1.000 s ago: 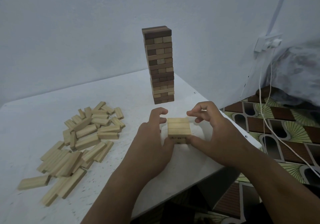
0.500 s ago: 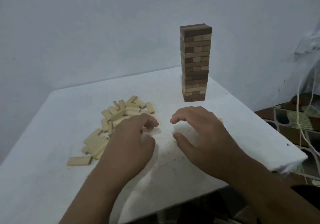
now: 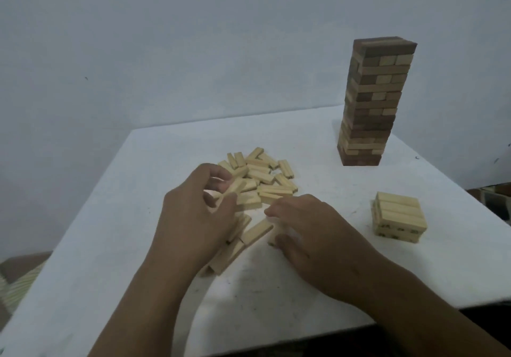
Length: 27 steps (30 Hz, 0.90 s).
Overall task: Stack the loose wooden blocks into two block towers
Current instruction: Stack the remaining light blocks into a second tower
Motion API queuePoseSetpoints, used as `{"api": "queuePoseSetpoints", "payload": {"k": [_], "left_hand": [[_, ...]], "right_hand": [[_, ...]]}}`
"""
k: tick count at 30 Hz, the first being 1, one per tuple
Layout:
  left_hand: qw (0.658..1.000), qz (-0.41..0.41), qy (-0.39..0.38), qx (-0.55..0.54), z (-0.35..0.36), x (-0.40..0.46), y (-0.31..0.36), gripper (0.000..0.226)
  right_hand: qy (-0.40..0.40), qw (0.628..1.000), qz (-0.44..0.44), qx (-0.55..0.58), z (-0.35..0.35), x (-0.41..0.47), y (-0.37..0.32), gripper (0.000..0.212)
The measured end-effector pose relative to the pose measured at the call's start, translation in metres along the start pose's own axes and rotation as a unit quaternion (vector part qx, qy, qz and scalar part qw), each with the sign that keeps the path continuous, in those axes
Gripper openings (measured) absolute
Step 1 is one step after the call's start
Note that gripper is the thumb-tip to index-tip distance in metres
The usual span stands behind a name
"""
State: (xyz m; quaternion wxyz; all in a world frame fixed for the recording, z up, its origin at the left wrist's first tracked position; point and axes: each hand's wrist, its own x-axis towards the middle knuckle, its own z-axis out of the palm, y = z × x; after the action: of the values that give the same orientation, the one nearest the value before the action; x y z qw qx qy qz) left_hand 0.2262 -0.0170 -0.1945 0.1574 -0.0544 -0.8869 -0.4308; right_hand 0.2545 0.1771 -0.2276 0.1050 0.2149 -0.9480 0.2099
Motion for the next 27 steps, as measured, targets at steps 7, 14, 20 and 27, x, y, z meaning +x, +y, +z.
{"api": "queuePoseSetpoints", "payload": {"k": [7,14,20,27], "left_hand": [[0.998,-0.006,-0.062,-0.024,0.002,-0.004,0.001,0.015],[0.986,0.053,-0.122,0.098,0.02,-0.01,0.006,0.008],[0.986,0.07,-0.121,0.095,0.025,-0.013,0.012,0.008],[0.98,0.104,-0.125,0.117,0.033,-0.018,0.026,0.011]], "right_hand": [[-0.004,1.0,0.016,0.022,0.002,0.0,-0.002,0.041],[0.003,0.999,0.025,0.019,-0.006,-0.008,0.006,0.043],[0.008,0.999,0.042,0.034,-0.011,-0.011,0.011,0.045],[-0.006,0.993,0.098,0.065,-0.025,-0.023,0.021,0.055]]}}
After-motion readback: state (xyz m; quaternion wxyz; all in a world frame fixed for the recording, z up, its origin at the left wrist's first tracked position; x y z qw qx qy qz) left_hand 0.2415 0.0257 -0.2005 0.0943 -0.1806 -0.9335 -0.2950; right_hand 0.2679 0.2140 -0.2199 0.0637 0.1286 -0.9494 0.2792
